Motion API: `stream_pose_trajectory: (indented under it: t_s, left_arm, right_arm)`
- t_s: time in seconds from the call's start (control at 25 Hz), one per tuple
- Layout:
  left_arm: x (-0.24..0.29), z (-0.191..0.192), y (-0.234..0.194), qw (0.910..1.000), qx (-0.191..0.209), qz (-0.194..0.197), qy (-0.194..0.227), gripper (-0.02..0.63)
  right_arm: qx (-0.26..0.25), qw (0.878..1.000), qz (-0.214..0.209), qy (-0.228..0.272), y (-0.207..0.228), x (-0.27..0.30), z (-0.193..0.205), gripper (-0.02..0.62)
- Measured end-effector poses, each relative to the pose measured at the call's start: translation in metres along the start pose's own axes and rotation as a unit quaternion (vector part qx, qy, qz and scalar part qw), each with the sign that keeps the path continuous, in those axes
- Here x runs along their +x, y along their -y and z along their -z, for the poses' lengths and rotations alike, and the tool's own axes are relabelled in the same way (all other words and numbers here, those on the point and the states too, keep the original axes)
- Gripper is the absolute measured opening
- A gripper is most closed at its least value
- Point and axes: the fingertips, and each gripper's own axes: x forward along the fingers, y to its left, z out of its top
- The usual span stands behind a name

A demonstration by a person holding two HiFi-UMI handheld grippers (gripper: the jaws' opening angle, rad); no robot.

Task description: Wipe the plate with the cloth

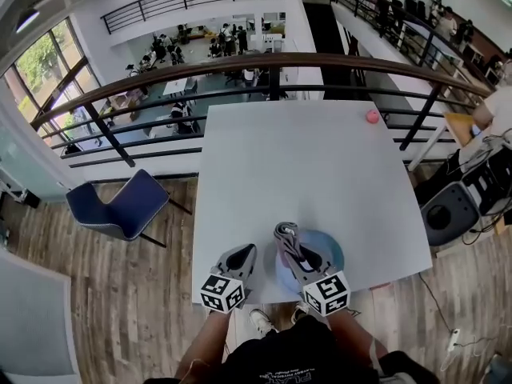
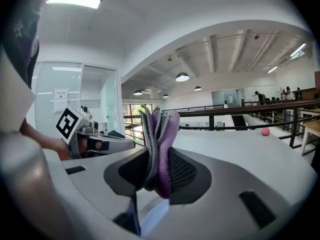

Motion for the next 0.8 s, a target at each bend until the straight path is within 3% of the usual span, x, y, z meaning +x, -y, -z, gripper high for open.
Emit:
stream_pose_trajectory:
  t_s: [0.48,0.8]
  left_arm:
    - [0.023,0.034,0.0,0.9994,-0.022,0.004,-0.026,0.003]
    - [0.044,0.073,-0.008,0.998,-0.036,-0.008,-0.052,0.003]
  right_arm:
    - [0.024,0.999,0.011,-0.023,0.019,0.002,0.027,0.115]
    - [0.036,0.997,0.023,-0.067,0.043,0.008,0.079,0.115]
